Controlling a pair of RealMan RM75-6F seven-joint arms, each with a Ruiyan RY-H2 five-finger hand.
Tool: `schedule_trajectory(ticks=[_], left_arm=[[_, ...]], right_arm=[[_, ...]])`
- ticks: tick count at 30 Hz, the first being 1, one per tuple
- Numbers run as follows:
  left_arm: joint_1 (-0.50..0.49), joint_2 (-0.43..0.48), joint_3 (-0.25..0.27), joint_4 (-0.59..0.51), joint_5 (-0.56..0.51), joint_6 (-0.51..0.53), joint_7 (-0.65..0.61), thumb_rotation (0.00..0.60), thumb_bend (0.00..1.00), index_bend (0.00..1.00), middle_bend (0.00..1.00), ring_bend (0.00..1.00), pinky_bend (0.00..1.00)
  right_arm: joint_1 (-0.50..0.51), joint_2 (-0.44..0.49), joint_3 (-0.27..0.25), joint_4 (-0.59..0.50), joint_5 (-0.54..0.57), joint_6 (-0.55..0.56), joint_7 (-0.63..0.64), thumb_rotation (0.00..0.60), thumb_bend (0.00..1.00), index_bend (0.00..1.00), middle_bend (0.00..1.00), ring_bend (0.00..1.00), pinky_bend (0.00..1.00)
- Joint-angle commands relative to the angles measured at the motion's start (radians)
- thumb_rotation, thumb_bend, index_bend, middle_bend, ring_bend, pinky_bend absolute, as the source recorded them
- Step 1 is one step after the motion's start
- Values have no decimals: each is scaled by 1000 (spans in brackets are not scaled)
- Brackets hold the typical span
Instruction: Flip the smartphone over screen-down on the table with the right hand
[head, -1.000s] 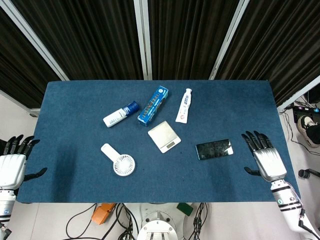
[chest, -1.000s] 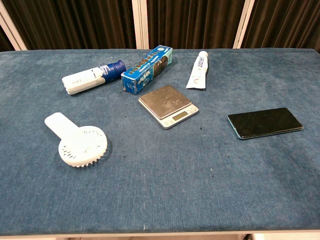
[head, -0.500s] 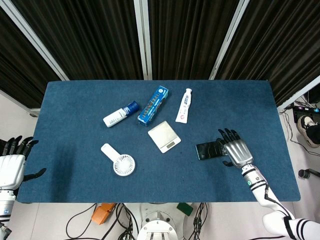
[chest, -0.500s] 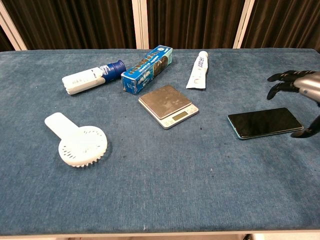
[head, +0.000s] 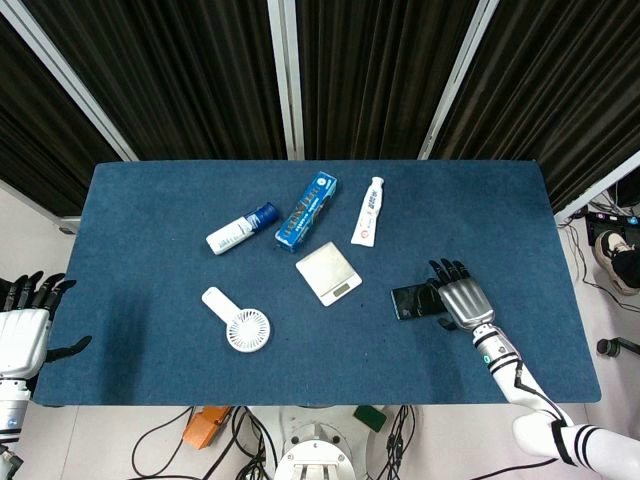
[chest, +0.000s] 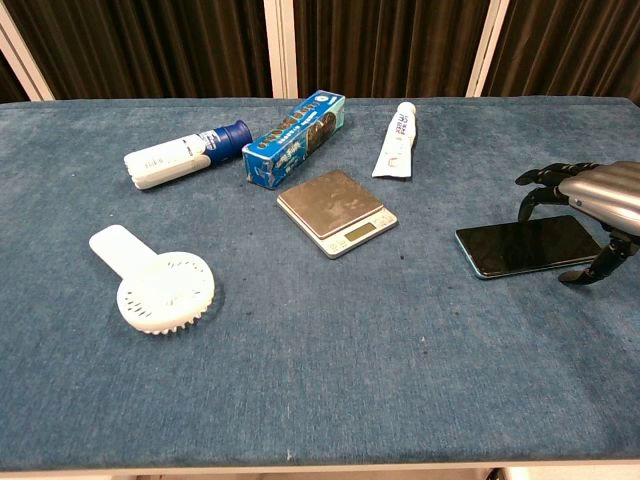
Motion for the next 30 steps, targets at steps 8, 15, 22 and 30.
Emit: schedule_trajectory(ticks=[8, 15, 22, 30], left_arm=[[4, 3, 0, -2, -4, 3, 1, 600, 136, 187, 116, 63, 0], [3, 5, -2, -2, -3, 4, 2, 600, 136, 187, 116, 62, 0], [3, 9, -5, 0, -4, 7, 0, 600, 136, 187, 116, 62, 0], [3, 5, -5, 10, -6, 5, -7, 600, 136, 187, 116, 62, 0]], right_arm=[[26, -23, -6, 34, 22, -27, -3, 600, 354, 375, 90, 0, 126], [41, -28, -3, 45, 39, -44, 11, 600, 563, 415, 91, 0, 127], [61, -6, 2, 17, 74, -77, 4, 600, 798, 438, 100, 0, 127], [96, 35, 24, -42, 158, -127, -35, 600, 877, 468, 116, 0, 127]])
